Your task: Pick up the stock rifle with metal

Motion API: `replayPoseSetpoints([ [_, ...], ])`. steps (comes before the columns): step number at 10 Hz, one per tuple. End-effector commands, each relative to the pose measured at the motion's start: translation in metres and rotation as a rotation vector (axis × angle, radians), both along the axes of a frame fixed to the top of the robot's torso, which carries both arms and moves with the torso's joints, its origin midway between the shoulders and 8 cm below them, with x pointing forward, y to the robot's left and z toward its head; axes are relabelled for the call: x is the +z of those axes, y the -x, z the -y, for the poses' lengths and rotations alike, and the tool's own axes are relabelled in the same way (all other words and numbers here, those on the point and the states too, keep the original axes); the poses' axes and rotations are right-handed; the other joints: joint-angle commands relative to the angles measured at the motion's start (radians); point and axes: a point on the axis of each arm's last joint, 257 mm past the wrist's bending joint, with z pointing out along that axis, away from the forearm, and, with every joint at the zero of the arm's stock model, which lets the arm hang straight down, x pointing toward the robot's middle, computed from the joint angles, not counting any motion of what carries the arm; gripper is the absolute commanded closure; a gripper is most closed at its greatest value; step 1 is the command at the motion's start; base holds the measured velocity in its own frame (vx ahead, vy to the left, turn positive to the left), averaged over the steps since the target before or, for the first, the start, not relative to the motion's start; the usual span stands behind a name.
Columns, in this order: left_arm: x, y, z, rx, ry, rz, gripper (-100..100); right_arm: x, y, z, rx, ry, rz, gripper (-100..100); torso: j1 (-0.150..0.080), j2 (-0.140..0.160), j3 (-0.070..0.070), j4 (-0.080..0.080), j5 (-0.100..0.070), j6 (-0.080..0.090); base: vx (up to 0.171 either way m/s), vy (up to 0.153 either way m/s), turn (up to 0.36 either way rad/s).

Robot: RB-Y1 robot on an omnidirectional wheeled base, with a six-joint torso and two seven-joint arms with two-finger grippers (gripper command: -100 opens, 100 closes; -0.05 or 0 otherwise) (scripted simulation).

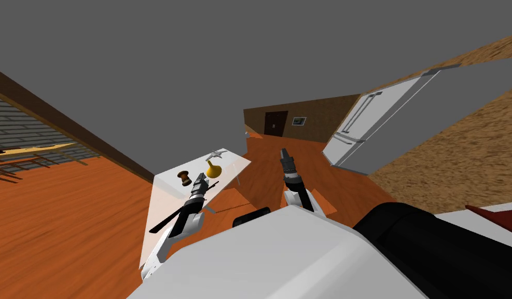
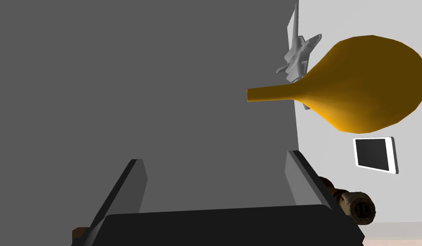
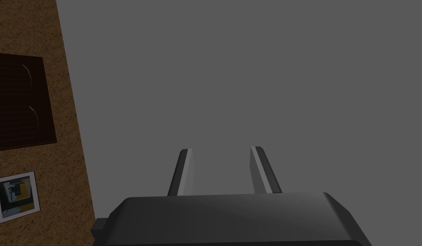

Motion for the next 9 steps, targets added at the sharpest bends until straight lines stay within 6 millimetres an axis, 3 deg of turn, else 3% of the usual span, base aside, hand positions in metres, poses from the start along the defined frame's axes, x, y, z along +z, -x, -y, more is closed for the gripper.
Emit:
replayPoseSetpoints([
  [1,-0.015,0.0,-0.005,0.013,0.01,-0.03,-100,0.0,0.0,0.0,0.0,0.0,0.0,0,0.0,0.0,0.0,0.0,0.0,0.0,0.058,-0.032,0.047],
  [5,-0.052,0.003,-0.028,0.06,0.044,-0.118,-100,0.0,0.0,0.0,0.0,0.0,0.0,0,0.002,0.001,0.0,0.0,0.0,0.0,0.059,-0.019,0.069],
  [9,-0.103,0.013,-0.061,0.132,0.086,-0.237,-100,0.0,0.0,0.0,0.0,0.0,0.0,0,0.003,-0.001,0.0,0.0,0.001,0.0,0.079,-0.011,0.093],
])
